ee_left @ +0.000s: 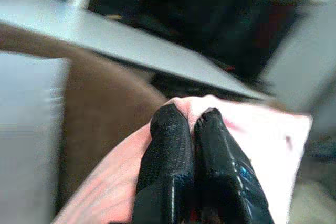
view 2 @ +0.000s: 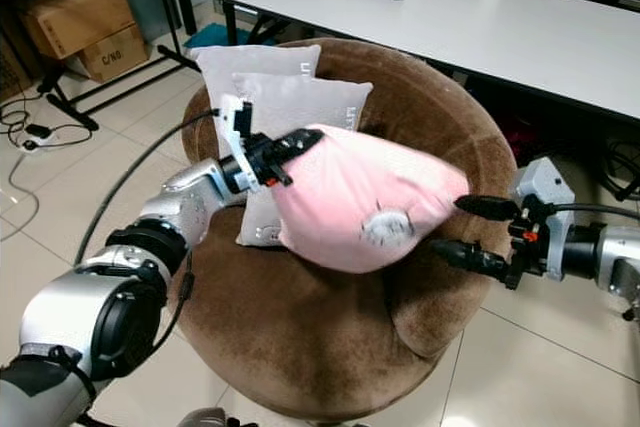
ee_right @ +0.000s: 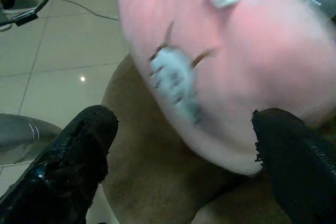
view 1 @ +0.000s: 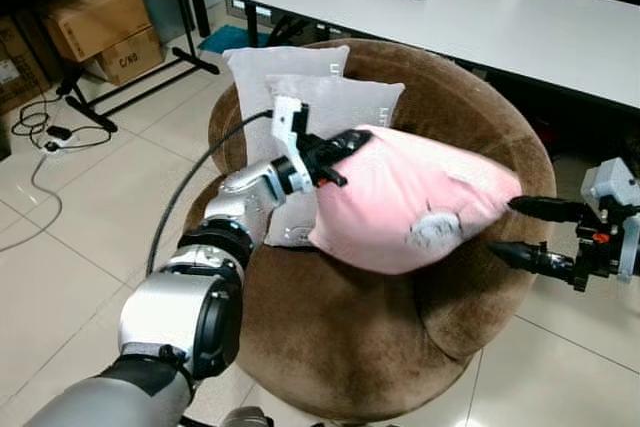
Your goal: Move the pillow to the sofa from floor
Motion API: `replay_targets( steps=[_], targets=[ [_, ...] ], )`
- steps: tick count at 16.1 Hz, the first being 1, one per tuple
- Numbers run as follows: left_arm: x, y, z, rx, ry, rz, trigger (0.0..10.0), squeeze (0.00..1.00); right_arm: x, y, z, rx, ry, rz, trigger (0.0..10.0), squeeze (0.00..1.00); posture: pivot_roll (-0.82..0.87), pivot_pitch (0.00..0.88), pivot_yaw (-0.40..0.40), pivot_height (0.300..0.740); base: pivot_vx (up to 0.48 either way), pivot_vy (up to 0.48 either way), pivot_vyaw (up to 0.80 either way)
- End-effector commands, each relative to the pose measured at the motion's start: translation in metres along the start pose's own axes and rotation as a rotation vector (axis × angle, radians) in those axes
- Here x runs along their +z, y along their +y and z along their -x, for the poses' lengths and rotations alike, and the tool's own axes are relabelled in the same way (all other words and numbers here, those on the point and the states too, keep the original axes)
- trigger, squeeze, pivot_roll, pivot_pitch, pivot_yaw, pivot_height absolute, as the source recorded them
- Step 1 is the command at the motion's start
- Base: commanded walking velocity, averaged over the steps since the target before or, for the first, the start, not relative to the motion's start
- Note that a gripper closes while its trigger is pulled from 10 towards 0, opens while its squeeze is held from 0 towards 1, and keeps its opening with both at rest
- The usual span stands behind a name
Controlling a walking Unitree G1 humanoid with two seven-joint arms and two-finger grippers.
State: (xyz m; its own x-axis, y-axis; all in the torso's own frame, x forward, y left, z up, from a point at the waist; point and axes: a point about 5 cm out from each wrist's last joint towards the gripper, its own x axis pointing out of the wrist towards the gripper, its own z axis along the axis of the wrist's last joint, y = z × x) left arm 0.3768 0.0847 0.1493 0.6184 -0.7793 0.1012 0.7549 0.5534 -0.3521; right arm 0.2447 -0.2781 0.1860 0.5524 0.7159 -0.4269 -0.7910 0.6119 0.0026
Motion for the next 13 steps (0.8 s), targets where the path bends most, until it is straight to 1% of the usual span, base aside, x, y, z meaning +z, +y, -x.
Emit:
replay_targets(
  steps=[1, 2, 3, 4, 5, 6, 7, 8, 10, 11, 12, 13],
  targets=[
    [0.000, 0.013, 0.010, 0.137, 0.014, -0.043, 0.0, 0.00, 0.005, 0.003, 0.001, 0.019, 0.000, 0.014, 10.0, 0.00, -0.13, 0.000, 0.004, 0.740, 0.000, 0.000, 0.00],
    [-0.014, 0.027, 0.025, 0.291, 0.117, -0.098, 0.0, 0.00, 0.005, 0.007, -0.003, 0.048, 0.006, 0.016, 10.0, 0.00, -0.13, 0.000, -0.005, 0.740, 0.000, 0.000, 0.00],
    [-0.026, 0.039, 0.043, 0.419, 0.221, -0.144, 0.0, 0.00, 0.004, 0.011, -0.010, 0.078, 0.014, 0.017, 10.0, 0.00, -0.12, 0.000, -0.015, 0.740, 0.000, 0.000, 0.00],
    [-0.033, 0.048, 0.057, 0.523, 0.278, -0.166, 0.0, 0.00, 0.003, 0.014, -0.016, 0.099, 0.019, 0.018, 10.0, 0.00, -0.12, 0.000, -0.026, 0.740, 0.000, 0.000, 0.00],
    [-0.035, 0.058, 0.071, 0.646, 0.307, -0.183, 0.0, 0.00, 0.002, 0.017, -0.024, 0.126, 0.021, 0.019, 10.0, 0.00, -0.12, 0.000, -0.031, 0.740, 0.000, 0.000, 0.00],
    [-0.034, 0.063, 0.078, 0.703, 0.315, -0.192, 0.0, 0.00, 0.002, 0.019, -0.028, 0.138, 0.023, 0.020, 10.0, 0.00, -0.11, 0.000, -0.041, 0.740, 0.000, 0.000, 0.00],
    [-0.030, 0.069, 0.088, 0.765, 0.321, -0.212, 0.0, 0.00, 0.001, 0.022, -0.038, 0.152, 0.026, 0.025, 10.0, 0.00, -0.11, 0.000, -0.049, 0.740, 0.000, 0.000, 0.00],
    [-0.026, 0.071, 0.089, 0.758, 0.335, -0.262, 0.0, 0.00, -0.001, 0.027, -0.049, 0.175, 0.032, 0.029, 10.0, 0.00, -0.09, 0.000, -0.062, 0.740, 0.000, 0.000, 0.00],
    [-0.024, 0.066, 0.080, 0.690, 0.330, -0.278, 0.0, 0.00, -0.001, 0.030, -0.053, 0.197, 0.035, 0.030, 10.0, 0.00, -0.09, 0.000, -0.067, 0.740, 0.000, 0.000, 0.00],
    [-0.023, 0.060, 0.069, 0.612, 0.315, -0.271, 0.0, 0.00, -0.001, 0.033, -0.056, 0.223, 0.035, 0.029, 10.0, 0.00, -0.09, 0.000, -0.067, 0.740, 0.000, 0.000, 0.00],
    [-0.021, 0.054, 0.059, 0.562, 0.292, -0.258, 0.0, 0.00, -0.002, 0.039, -0.059, 0.261, 0.041, 0.028, 10.0, 0.00, -0.09, 0.000, -0.067, 0.740, 0.000, 0.000, 0.00],
    [-0.016, 0.050, 0.050, 0.542, 0.260, -0.240, 0.0, 0.00, -0.005, 0.047, -0.064, 0.305, 0.063, 0.036, 10.0, 0.00, -0.09, 0.000, -0.061, 0.740, 0.000, 0.000, 0.00]
  ],
)
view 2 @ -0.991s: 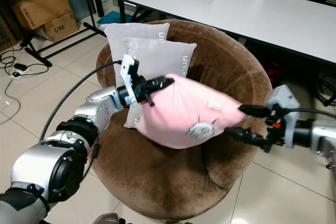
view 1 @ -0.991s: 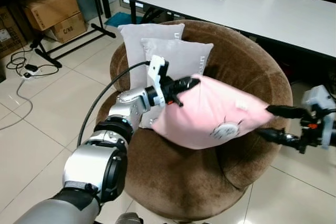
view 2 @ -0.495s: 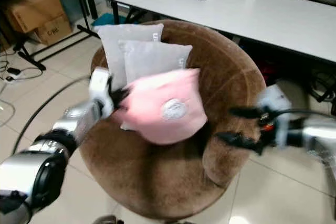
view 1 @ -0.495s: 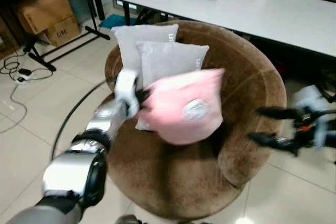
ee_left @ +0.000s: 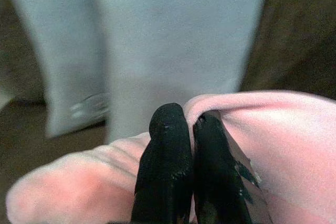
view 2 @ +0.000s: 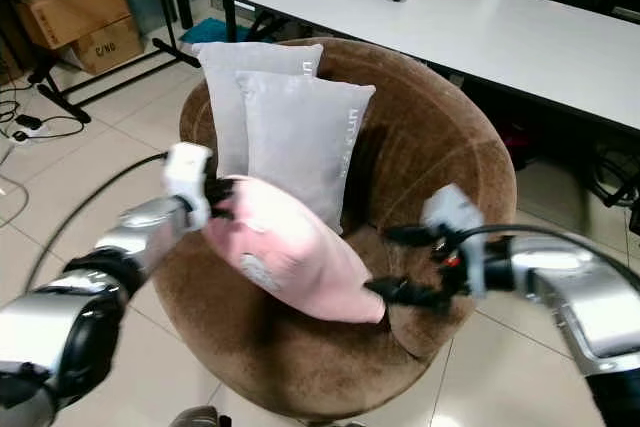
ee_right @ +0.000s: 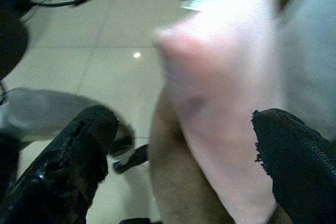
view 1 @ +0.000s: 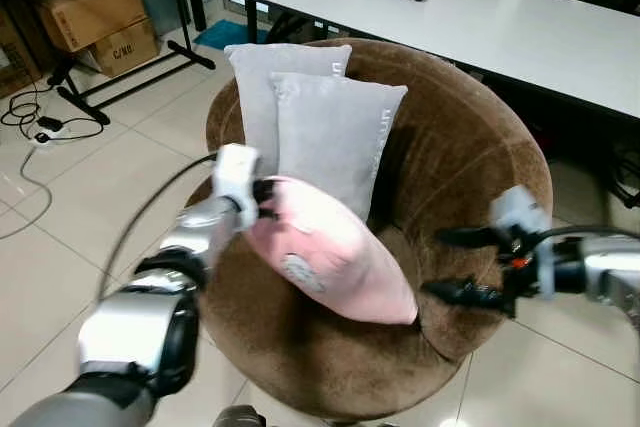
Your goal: Move the pillow to the sofa from floor
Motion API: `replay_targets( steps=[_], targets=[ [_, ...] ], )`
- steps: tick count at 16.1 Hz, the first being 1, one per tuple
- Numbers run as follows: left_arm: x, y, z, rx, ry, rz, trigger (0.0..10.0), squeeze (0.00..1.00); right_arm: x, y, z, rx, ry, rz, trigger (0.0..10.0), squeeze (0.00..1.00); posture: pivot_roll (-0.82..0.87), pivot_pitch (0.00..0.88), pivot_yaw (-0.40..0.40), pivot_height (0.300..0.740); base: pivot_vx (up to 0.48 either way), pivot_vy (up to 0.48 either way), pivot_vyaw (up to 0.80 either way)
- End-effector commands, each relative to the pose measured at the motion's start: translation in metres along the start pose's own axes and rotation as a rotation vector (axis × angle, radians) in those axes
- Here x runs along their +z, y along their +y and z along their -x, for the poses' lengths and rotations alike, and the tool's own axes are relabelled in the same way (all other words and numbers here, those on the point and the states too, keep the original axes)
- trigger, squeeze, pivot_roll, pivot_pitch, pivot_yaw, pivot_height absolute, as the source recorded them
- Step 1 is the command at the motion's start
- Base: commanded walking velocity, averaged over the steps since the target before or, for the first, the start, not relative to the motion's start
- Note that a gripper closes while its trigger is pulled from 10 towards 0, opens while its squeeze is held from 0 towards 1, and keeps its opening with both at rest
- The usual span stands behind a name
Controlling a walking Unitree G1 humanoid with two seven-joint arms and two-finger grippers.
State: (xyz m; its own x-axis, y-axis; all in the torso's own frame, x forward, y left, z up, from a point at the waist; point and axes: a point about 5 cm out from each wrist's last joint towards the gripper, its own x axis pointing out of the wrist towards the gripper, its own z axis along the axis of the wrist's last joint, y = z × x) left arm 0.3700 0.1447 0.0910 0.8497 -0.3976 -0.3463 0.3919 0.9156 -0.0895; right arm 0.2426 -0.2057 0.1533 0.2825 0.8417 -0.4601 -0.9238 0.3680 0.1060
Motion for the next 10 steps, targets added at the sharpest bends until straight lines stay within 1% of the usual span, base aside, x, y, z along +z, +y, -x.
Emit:
replay_targets(
  steps=[1, 2, 4, 6, 7, 8, 9, 10],
  targets=[
    [0.029, 0.000, -0.003, 0.002, -0.099, 0.001, 0.0, 0.00, -0.002, 0.005, -0.005, 0.028, 0.027, 0.007, 10.0, 0.00, -0.09, 0.000, -0.061, 0.740, 0.000, 0.000, 0.00],
    [0.049, -0.008, -0.009, 0.001, -0.162, 0.061, 0.0, 0.00, -0.011, 0.011, -0.019, 0.041, 0.061, 0.024, 10.0, 0.00, -0.08, 0.000, -0.056, 0.740, 0.000, 0.000, 0.00],
    [0.062, -0.013, -0.011, 0.005, -0.198, 0.083, 0.0, 0.00, -0.013, 0.008, -0.027, -0.011, 0.042, 0.035, 10.0, 0.00, -0.07, 0.000, -0.051, 0.740, 0.000, 0.000, 0.00],
    [0.068, -0.013, -0.012, 0.034, -0.203, 0.085, 0.0, 0.00, -0.009, 0.011, -0.029, 0.013, 0.003, 0.019, 10.0, 0.00, -0.07, 0.000, -0.042, 0.740, 0.000, 0.000, 0.00],
    [0.070, -0.016, -0.013, 0.011, -0.203, 0.078, 0.0, 0.00, -0.008, 0.015, -0.033, 0.037, -0.008, 0.012, 10.0, 0.00, -0.06, 0.000, -0.035, 0.740, 0.000, 0.000, 0.00],
    [0.072, -0.023, -0.015, -0.034, -0.206, 0.084, 0.0, 0.00, -0.012, 0.016, -0.050, 0.033, -0.005, 0.014, 10.0, 0.00, -0.05, 0.000, -0.024, 0.740, 0.000, 0.000, 0.00],
    [0.074, -0.031, -0.018, -0.083, -0.209, 0.088, 0.0, 0.00, -0.017, 0.013, -0.071, -0.001, -0.001, 0.007, 10.0, 0.00, -0.05, 0.000, -0.020, 0.740, 0.000, 0.000, 0.00],
    [0.075, -0.037, -0.019, -0.112, -0.211, 0.090, 0.0, 0.00, -0.020, 0.011, -0.090, -0.039, -0.003, -0.001, 10.0, 0.00, -0.04, 0.000, -0.015, 0.740, 0.000, 0.000, 0.00]
  ],
)
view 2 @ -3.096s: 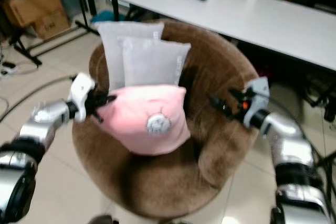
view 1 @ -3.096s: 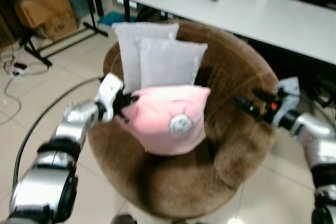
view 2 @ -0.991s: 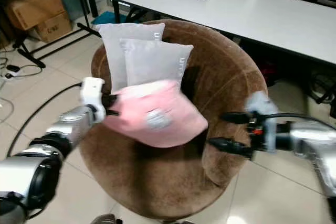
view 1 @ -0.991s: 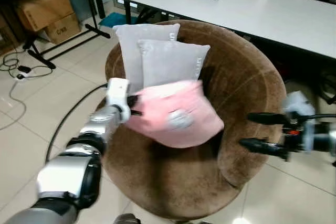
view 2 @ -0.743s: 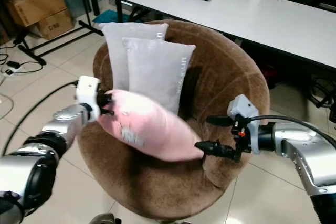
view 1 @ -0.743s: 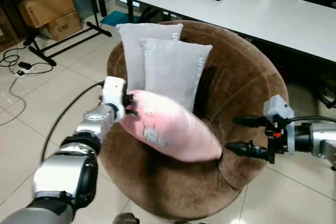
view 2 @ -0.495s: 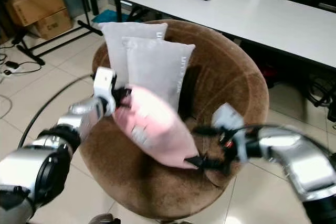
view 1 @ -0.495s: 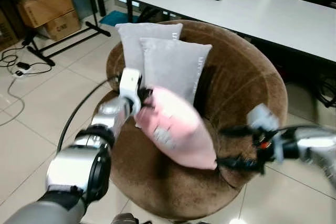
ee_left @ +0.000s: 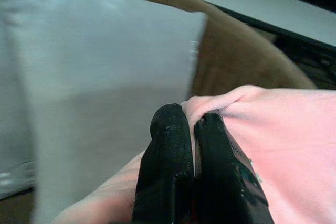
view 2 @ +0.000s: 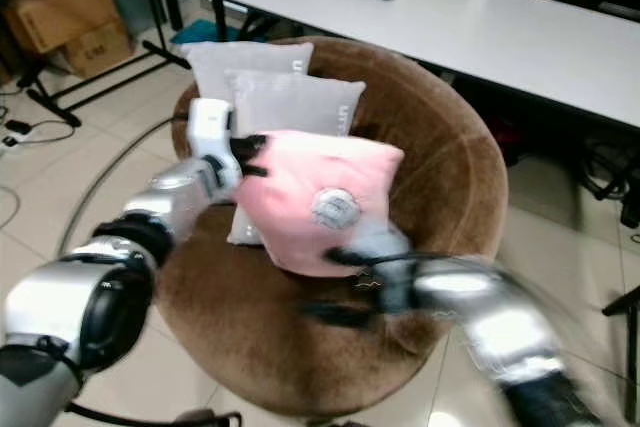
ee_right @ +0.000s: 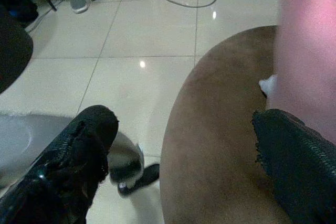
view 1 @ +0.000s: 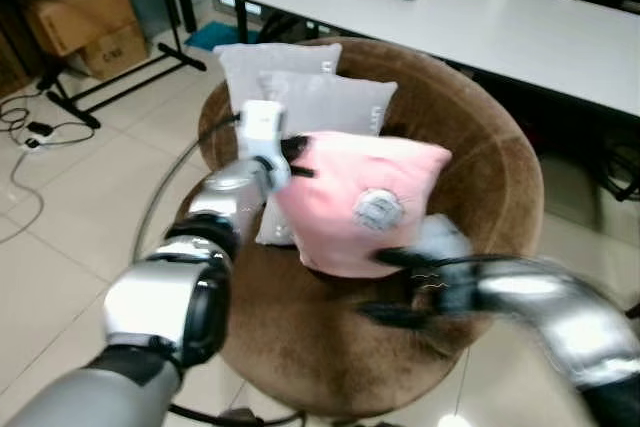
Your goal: Move the pillow to the sofa from floor
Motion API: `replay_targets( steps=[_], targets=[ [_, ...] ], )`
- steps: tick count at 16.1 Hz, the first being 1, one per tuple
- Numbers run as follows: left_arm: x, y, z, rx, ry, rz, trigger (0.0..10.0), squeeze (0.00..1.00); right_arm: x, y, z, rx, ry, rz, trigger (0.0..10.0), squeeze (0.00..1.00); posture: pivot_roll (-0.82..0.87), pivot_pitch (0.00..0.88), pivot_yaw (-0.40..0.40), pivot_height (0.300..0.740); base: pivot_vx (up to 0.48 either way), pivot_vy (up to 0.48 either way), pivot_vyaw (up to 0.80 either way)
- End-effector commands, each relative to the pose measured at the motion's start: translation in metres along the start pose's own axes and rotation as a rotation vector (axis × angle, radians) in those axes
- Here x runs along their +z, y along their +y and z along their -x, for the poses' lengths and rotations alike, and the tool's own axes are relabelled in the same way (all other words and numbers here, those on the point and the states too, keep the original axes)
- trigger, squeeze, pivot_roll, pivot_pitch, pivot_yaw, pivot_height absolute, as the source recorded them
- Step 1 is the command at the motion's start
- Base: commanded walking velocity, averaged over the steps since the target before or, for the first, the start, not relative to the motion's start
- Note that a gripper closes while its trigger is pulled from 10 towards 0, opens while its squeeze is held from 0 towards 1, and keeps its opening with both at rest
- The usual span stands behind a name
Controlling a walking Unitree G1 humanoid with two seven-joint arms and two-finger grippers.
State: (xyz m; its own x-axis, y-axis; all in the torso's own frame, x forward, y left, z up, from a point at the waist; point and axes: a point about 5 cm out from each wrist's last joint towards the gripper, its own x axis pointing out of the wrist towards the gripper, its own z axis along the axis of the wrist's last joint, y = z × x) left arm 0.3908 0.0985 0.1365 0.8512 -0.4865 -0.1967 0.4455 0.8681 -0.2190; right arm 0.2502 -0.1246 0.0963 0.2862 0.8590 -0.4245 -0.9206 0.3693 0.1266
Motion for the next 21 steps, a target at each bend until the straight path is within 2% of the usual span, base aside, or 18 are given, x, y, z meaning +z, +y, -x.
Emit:
replay_targets(
  steps=[1, 2, 4, 6, 8, 9, 12, 15, 16, 18, 21],
  targets=[
    [0.023, -0.008, -0.005, -0.042, -0.072, -0.002, 0.0, 0.00, -0.008, -0.008, -0.016, -0.087, 0.033, 0.014, 10.0, 0.00, -0.04, 0.000, -0.013, 0.740, 0.000, 0.000, 0.00],
    [0.024, -0.015, -0.008, -0.067, -0.076, 0.018, 0.0, 0.00, -0.011, -0.009, -0.034, -0.119, 0.035, 0.011, 10.0, 0.00, -0.03, 0.000, -0.020, 0.740, 0.000, 0.000, 0.00],
    [0.023, -0.031, -0.013, -0.117, -0.083, 0.046, 0.0, 0.00, -0.007, -0.008, -0.055, -0.140, 0.005, 0.018, 10.0, 0.00, -0.03, 0.000, -0.020, 0.740, 0.000, 0.000, 0.00],
    [0.023, -0.046, -0.018, -0.167, -0.098, 0.113, 0.0, 0.00, 0.000, -0.009, -0.064, -0.162, -0.067, -0.003, 10.0, 0.00, -0.02, 0.000, -0.034, 0.740, 0.000, 0.000, 0.00],
    [0.016, -0.056, -0.021, -0.189, -0.082, 0.137, 0.0, 0.00, -0.003, -0.011, -0.065, -0.168, -0.089, -0.013, 10.0, 0.00, -0.02, 0.000, -0.032, 0.740, 0.000, 0.000, 0.00],
    [0.013, -0.060, -0.021, -0.204, -0.075, 0.143, 0.0, 0.00, -0.007, -0.010, -0.063, -0.164, -0.087, -0.005, 10.0, 0.00, -0.03, 0.000, -0.026, 0.740, 0.000, 0.000, 0.00],
    [0.015, -0.089, -0.028, -0.291, -0.084, 0.226, 0.0, 0.00, -0.017, -0.007, -0.048, -0.142, -0.094, 0.005, 10.0, 0.00, -0.04, 0.000, -0.005, 0.740, 0.000, 0.000, 0.00],
    [0.016, -0.125, -0.033, -0.412, -0.077, 0.286, 0.0, 0.00, -0.022, -0.010, -0.031, -0.115, -0.078, 0.028, 10.0, 0.00, -0.05, 0.000, 0.011, 0.740, 0.000, 0.000, 0.00],
    [0.016, -0.130, -0.033, -0.426, -0.076, 0.296, 0.0, 0.00, -0.022, -0.010, -0.029, -0.109, -0.077, 0.030, 10.0, 0.00, -0.05, 0.000, 0.011, 0.740, 0.000, 0.000, 0.00],
    [0.017, -0.153, -0.034, -0.500, -0.059, 0.357, 0.0, 0.00, -0.025, -0.012, -0.014, -0.093, -0.058, 0.044, 10.0, 0.00, -0.05, 0.000, 0.025, 0.740, 0.000, 0.000, 0.00],
    [0.018, -0.161, -0.032, -0.547, -0.050, 0.428, 0.0, 0.00, -0.027, -0.017, 0.004, -0.104, -0.047, 0.050, 10.0, 0.00, -0.05, 0.000, 0.024, 0.740, 0.000, 0.000, 0.00]
  ],
)
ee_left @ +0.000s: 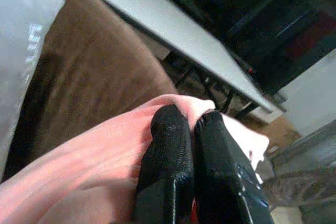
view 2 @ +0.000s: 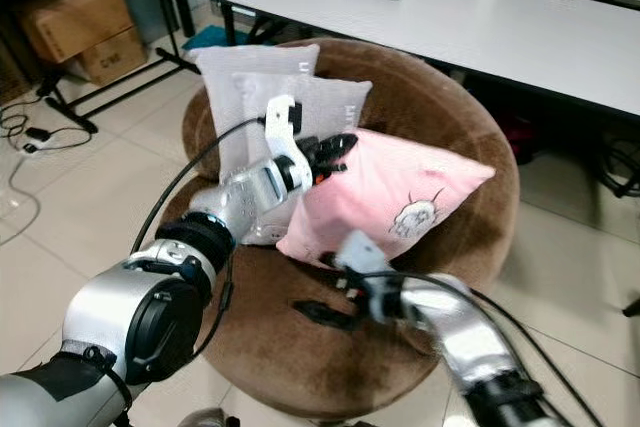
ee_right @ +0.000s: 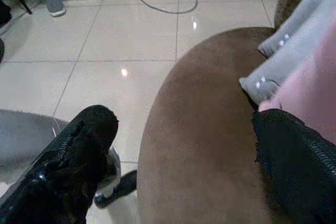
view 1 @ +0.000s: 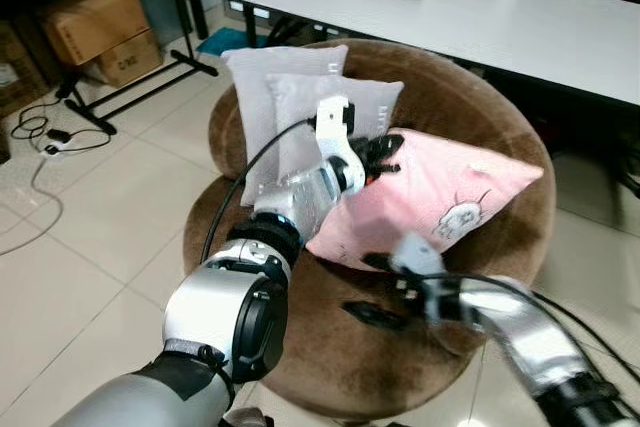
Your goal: Move the pillow to the sofa from floor
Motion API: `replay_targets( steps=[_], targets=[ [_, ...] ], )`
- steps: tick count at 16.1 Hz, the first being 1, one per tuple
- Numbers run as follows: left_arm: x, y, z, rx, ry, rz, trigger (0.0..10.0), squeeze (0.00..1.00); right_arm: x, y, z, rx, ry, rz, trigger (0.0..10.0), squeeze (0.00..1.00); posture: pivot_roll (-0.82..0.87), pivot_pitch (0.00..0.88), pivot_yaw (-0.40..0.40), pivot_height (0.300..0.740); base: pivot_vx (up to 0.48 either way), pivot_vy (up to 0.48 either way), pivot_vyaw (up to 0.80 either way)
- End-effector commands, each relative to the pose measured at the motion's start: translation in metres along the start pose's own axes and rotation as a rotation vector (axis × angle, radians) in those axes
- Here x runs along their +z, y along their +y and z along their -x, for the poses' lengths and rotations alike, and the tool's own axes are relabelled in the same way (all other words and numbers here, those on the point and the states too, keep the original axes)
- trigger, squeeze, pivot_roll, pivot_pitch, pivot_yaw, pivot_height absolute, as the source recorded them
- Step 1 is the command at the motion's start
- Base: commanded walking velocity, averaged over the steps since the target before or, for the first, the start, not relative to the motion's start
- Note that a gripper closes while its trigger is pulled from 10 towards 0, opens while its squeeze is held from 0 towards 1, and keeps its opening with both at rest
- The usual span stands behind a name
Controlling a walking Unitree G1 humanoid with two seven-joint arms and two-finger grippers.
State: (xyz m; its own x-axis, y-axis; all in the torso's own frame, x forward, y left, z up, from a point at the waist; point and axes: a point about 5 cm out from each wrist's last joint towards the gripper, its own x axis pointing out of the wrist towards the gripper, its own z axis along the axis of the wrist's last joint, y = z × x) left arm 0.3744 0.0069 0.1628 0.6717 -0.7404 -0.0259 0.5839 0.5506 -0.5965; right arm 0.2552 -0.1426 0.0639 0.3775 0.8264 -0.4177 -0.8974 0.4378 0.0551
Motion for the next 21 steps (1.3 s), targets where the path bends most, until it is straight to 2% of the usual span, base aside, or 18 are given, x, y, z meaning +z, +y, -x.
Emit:
replay_targets(
  steps=[1, 2, 3, 4, 6, 7, 8, 9, 11, 12, 14, 16, 18, 21],
  targets=[
    [-0.016, -0.059, -0.027, -0.205, -0.004, 0.087, 0.0, 0.00, 0.008, -0.005, 0.006, -0.010, -0.030, 0.018, 10.0, 0.00, -0.05, 0.000, 0.023, 0.740, 0.000, 0.000, 0.00],
    [-0.014, -0.054, -0.023, -0.197, -0.010, 0.091, 0.0, 0.00, 0.011, -0.006, 0.004, -0.013, -0.030, 0.022, 10.0, 0.00, -0.04, 0.000, 0.008, 0.740, 0.000, 0.000, 0.00],
    [-0.013, -0.040, -0.015, -0.147, -0.011, 0.072, 0.0, 0.00, 0.013, -0.007, -0.002, -0.013, -0.030, 0.026, 10.0, 0.00, -0.03, 0.000, 0.001, 0.740, 0.000, 0.000, 0.00],
    [-0.012, -0.024, -0.008, -0.078, -0.012, 0.065, 0.0, 0.00, 0.015, -0.007, -0.011, -0.012, -0.024, 0.029, 10.0, 0.00, -0.02, 0.000, -0.017, 0.740, 0.000, 0.000, 0.00],
    [-0.011, 0.020, 0.014, 0.133, -0.024, 0.091, 0.0, 0.00, 0.022, -0.008, -0.040, -0.045, 0.002, 0.056, 10.0, 0.00, 0.01, 0.000, -0.049, 0.740, 0.000, 0.000, 0.00],
    [-0.011, 0.034, 0.023, 0.209, -0.030, 0.098, 0.0, 0.00, 0.025, -0.009, -0.051, -0.070, 0.009, 0.060, 10.0, 0.00, 0.02, 0.000, -0.067, 0.740, 0.000, 0.000, 0.00],
    [-0.011, 0.054, 0.037, 0.318, -0.041, 0.086, 0.0, 0.00, 0.032, -0.008, -0.065, -0.081, 0.014, 0.084, 10.0, 0.00, 0.02, 0.000, -0.079, 0.740, 0.000, 0.000, 0.00],
    [-0.010, 0.080, 0.059, 0.470, -0.058, 0.057, 0.0, 0.00, 0.042, -0.006, -0.081, -0.099, 0.013, 0.115, 10.0, 0.00, 0.03, 0.000, -0.100, 0.740, 0.000, 0.000, 0.00],
    [-0.005, 0.103, 0.082, 0.623, -0.097, 0.041, 0.0, 0.00, 0.053, -0.006, -0.093, -0.122, -0.010, 0.141, 10.0, 0.00, 0.03, 0.000, -0.115, 0.740, 0.000, 0.000, 0.00],
    [0.003, 0.117, 0.099, 0.721, -0.132, 0.013, 0.0, 0.00, 0.059, -0.006, -0.099, -0.143, -0.028, 0.152, 10.0, 0.00, 0.04, 0.000, -0.124, 0.740, 0.000, 0.000, 0.00],
    [0.020, 0.126, 0.114, 0.784, -0.163, -0.054, 0.0, 0.00, 0.063, -0.008, -0.100, -0.167, -0.053, 0.157, 10.0, 0.00, 0.04, 0.000, -0.131, 0.740, 0.000, 0.000, 0.00],
    [0.034, 0.121, 0.110, 0.754, -0.181, -0.126, 0.0, 0.00, 0.057, -0.012, -0.097, -0.191, -0.047, 0.156, 10.0, 0.00, 0.04, 0.000, -0.132, 0.740, 0.000, 0.000, 0.00],
    [0.050, 0.132, 0.128, 0.893, -0.274, -0.080, 0.0, 0.00, 0.051, -0.015, -0.093, -0.200, -0.044, 0.156, 10.0, 0.00, 0.04, 0.000, -0.128, 0.740, 0.000, 0.000, 0.00],
    [0.065, 0.149, 0.160, 1.090, -0.323, -0.065, 0.0, 0.00, 0.049, -0.015, -0.090, -0.199, -0.053, 0.160, 10.0, 0.00, 0.04, 0.000, -0.129, 0.740, 0.000, 0.000, 0.00]
  ],
)
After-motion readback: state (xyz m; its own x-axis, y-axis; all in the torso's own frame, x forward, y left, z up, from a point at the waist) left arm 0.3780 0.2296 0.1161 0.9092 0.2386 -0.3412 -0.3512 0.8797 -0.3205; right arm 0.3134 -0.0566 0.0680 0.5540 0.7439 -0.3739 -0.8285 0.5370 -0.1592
